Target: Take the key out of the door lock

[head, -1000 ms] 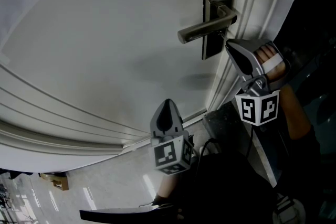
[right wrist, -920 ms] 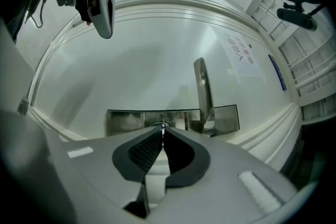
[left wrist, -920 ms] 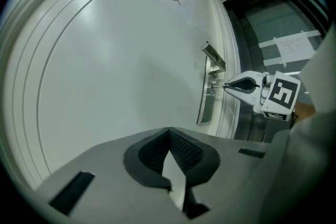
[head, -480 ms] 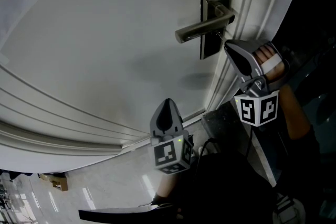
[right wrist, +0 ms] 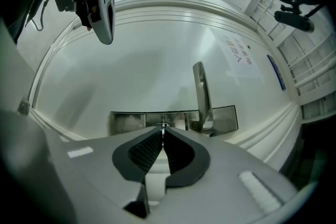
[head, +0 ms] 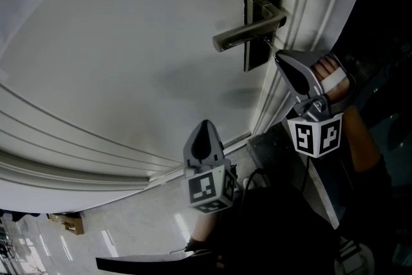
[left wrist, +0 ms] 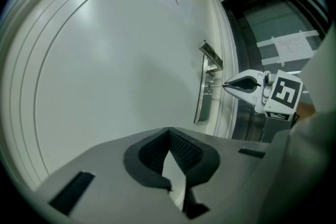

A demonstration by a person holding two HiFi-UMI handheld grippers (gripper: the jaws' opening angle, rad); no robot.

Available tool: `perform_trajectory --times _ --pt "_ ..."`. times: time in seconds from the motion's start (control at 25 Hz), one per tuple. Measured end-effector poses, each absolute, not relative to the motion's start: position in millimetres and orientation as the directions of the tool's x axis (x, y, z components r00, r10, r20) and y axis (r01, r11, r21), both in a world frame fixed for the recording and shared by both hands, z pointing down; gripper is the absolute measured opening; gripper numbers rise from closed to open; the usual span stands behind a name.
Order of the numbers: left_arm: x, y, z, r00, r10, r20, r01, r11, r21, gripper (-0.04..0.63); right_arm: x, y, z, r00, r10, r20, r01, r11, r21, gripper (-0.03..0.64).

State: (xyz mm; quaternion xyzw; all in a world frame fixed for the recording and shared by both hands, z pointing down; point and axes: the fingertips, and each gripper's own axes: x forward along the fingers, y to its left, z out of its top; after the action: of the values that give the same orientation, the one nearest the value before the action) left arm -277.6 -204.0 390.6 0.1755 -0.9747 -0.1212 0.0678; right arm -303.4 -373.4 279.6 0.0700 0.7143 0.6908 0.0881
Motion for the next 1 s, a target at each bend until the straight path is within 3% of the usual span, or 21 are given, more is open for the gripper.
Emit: perform_trajectory --times 0.4,1.0 --pt "-277.9 -205.6 392.5 -0.929 -0.361 0.086 -0.329 0.908 0.261 0.000 -299.1 -373.0 279.8 -0.974 0.226 -0.031 -0.019 0.053 0.998 0.012" --pt "-279.1 -201.8 389.0 -0.932 -0.355 0.074 -0.329 0.914 0.238 0.000 -279.6 -355.4 290.0 -0.967 0.253 -0.025 0.045 0.267 0.963 0.012"
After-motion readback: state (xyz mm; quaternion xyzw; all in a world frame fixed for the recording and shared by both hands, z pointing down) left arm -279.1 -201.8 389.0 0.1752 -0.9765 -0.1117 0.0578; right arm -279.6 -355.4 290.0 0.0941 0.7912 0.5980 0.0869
